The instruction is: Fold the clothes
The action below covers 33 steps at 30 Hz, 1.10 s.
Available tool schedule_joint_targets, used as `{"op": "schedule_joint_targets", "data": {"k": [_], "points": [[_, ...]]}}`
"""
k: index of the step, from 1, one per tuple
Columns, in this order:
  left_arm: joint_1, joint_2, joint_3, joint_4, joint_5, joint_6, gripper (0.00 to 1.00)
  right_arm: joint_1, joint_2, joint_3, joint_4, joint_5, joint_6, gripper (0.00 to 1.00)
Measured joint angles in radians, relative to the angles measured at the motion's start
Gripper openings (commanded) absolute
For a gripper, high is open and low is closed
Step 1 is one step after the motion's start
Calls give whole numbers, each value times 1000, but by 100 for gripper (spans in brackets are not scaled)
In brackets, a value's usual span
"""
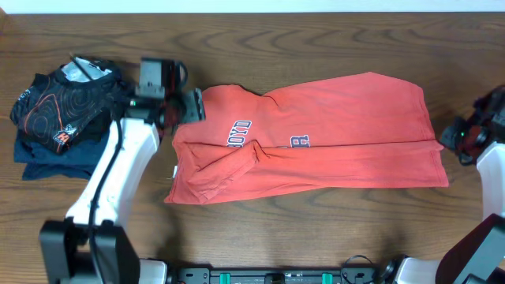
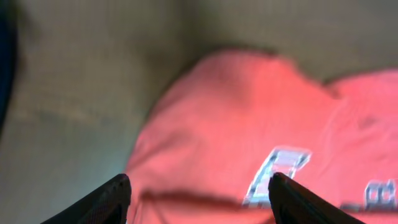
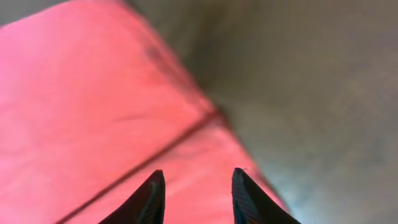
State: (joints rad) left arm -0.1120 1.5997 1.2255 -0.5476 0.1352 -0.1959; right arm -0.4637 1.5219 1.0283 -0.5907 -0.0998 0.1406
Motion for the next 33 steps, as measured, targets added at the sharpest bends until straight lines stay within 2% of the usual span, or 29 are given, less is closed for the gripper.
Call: {"op": "schedule_joint_targets", "data": {"k": [9,15,21,25,33], "points": [[5,431,386,29,68,44,78,69,1,0,-43,-72,-47,34],[10,628,513,27,126,52,78,78,1,0,-65,-83,-51,34],[9,689,528,-34,156,66,78,78,1,0,-71,-84,-54,35],[2,690,536,-77,162,70,68,78,1,0,-71,-84,-55,34],[-22,690,544,-171,214,66,68,78,1,0,-70,-84,-55,35]]}}
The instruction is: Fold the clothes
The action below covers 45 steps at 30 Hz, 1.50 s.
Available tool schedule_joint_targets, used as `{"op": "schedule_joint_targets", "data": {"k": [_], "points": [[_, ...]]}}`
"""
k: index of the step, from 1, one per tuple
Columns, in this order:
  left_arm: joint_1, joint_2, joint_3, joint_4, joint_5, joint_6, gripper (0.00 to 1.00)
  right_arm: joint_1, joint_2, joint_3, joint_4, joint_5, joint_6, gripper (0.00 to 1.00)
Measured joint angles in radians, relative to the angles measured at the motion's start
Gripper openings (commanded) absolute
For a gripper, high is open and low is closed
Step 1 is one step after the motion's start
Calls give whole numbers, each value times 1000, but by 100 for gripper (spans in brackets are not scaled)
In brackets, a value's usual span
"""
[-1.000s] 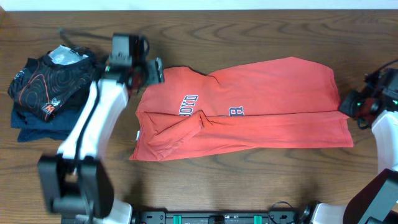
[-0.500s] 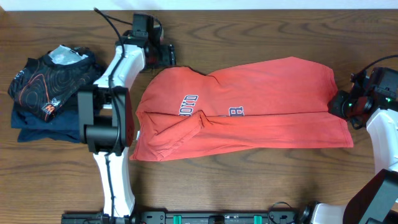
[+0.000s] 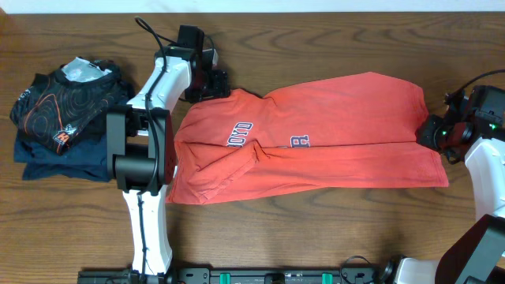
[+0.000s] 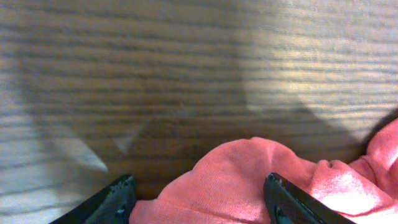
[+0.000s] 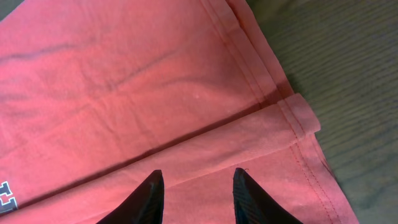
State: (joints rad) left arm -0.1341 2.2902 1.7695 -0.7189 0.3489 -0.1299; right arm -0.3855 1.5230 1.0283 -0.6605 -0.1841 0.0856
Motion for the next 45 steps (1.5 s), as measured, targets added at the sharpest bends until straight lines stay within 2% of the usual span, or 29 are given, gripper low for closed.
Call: {"op": "schedule_joint_targets", "data": {"k": [10,14,16,17,18,24,35,37,41,45], "points": [[2,-9,0,-59,37,0,66,0,0,0,0,0,0,35],[2,-14,0,-90,62,-5,46,0,0,0,0,0,0,35],[2,-14,0,-93,69,-4,25,0,0,0,0,0,0,35],[2,-14,0,-92,71,-5,19,0,0,0,0,0,0,35],[1,-14,0,-92,72,-2,6,0,0,0,0,0,0,35],[2,-14,0,-83,74,0,6,0,0,0,13,0,0,32],[30,-100,0,-64,74,0,7,6,28,32,38,12,-28,38],[31,-119,0,-64,75,-1,6,16,53,58,101,22,-31,42],[28,-125,-5,-63,75,-2,8,39,120,89,312,31,-37,43],[28,-125,-28,-63,75,-2,9,49,217,96,447,35,-37,44]]}}
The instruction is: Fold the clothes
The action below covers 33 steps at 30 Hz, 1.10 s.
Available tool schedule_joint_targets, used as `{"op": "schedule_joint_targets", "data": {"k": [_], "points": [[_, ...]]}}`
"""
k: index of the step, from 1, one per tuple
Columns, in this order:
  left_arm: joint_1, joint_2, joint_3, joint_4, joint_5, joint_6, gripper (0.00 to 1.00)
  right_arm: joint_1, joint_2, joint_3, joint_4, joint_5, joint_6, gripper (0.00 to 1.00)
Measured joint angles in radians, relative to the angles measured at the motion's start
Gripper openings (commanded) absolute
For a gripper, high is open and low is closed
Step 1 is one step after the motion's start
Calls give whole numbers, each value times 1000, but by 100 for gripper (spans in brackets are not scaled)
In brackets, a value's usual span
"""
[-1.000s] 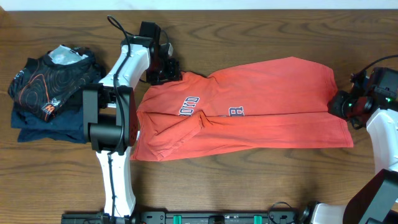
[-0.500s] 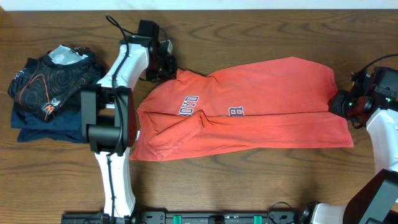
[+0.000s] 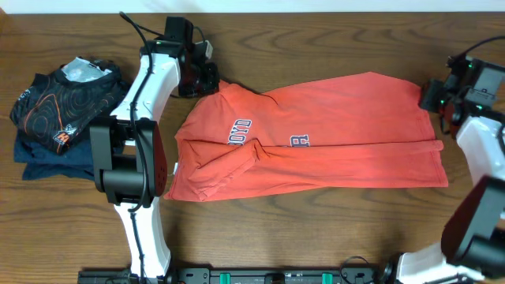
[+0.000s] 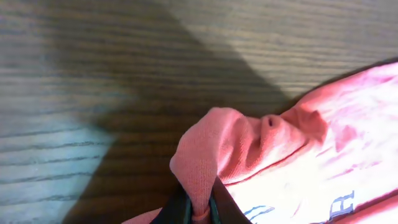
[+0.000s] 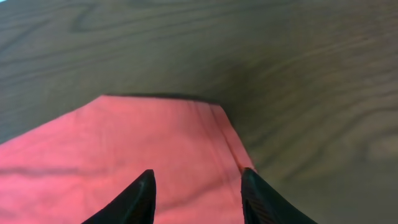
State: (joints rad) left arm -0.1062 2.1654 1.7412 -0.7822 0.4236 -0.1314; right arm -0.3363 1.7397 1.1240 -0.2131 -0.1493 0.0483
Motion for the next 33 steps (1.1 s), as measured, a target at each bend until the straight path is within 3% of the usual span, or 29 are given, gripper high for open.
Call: {"op": "schedule_joint_targets", "data": {"k": [12,23,25,29,33], "points": [[0,0,-14,-22,0,0,9,-1,293,-1,349,-63,60,52],[-2,0,-14,-23,-5,0,9,5,346,0,428,-89,87,52],[-3,0,-14,-23,-6,0,9,13,358,0,434,-90,89,42],[-6,0,-14,-23,-8,0,10,27,365,2,436,-98,95,4],[-6,0,-14,-24,-10,0,9,28,365,26,385,-105,105,1]]}}
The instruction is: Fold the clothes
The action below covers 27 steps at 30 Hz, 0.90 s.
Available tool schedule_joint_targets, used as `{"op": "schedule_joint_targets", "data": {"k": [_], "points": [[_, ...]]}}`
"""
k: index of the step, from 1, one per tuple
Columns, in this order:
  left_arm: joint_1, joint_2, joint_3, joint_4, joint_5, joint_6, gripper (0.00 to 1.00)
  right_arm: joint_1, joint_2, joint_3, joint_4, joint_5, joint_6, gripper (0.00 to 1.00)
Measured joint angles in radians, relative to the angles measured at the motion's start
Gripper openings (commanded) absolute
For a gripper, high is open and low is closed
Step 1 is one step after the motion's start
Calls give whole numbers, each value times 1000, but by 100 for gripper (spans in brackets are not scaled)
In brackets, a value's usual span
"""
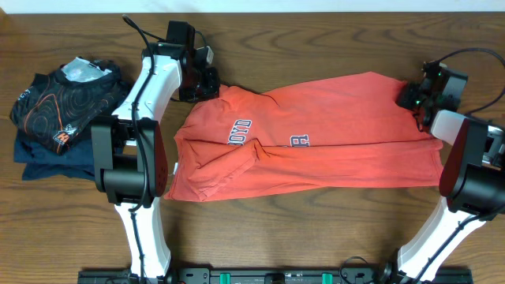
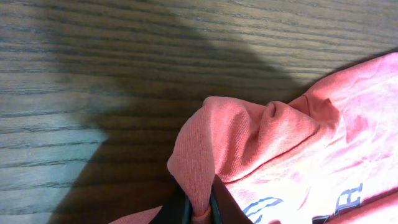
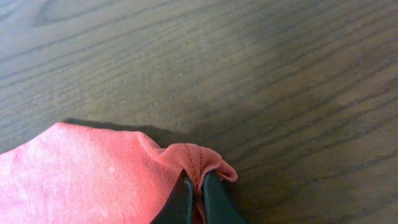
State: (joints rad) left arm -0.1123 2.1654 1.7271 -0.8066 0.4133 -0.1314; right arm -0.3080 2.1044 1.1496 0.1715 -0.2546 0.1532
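A red T-shirt with blue-and-white lettering lies across the middle of the wooden table, partly folded lengthwise. My left gripper is shut on the shirt's far left corner, pinching a bunched fold of red cloth. My right gripper is shut on the shirt's far right corner, where the hemmed edge is gathered between the fingers.
A stack of folded dark clothes, black with orange lines on top of navy, sits at the left of the table. Both arms reach in along the far side of the shirt.
My right gripper was open above the shirt's far right corner; now it is shut on that corner. My left gripper still holds the far left corner, shifted slightly right.
Both grippers were open, the left beside the shirt's left end, the right off its right edge. Then the left stood at the far left corner and the right over the right hem. Then the left had shut on its corner; now both hold far corners.
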Motion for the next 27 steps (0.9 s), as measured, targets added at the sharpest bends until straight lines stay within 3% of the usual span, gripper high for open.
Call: {"op": "schedule_joint_targets", "data": {"k": [10,11,12,13,15,21,27], "points": [[-1,0,0,-69,0,0,9,-35,0,168,-361,97,0,8],[-1,0,0,-90,0,0,9,-43,0,182,-410,124,-1,12],[-1,0,0,-112,0,0,9,-53,-1,195,-469,159,0,29],[-1,0,-1,-129,-1,-1,9,-61,-5,199,-499,182,6,39],[-1,0,-1,-145,-3,-2,9,-76,-14,206,-554,235,6,44],[-1,0,-1,-134,-10,-2,9,-119,-22,206,-575,235,-8,49],[-1,0,-1,-130,-24,-2,10,-120,-23,206,-430,189,-5,55]]}}
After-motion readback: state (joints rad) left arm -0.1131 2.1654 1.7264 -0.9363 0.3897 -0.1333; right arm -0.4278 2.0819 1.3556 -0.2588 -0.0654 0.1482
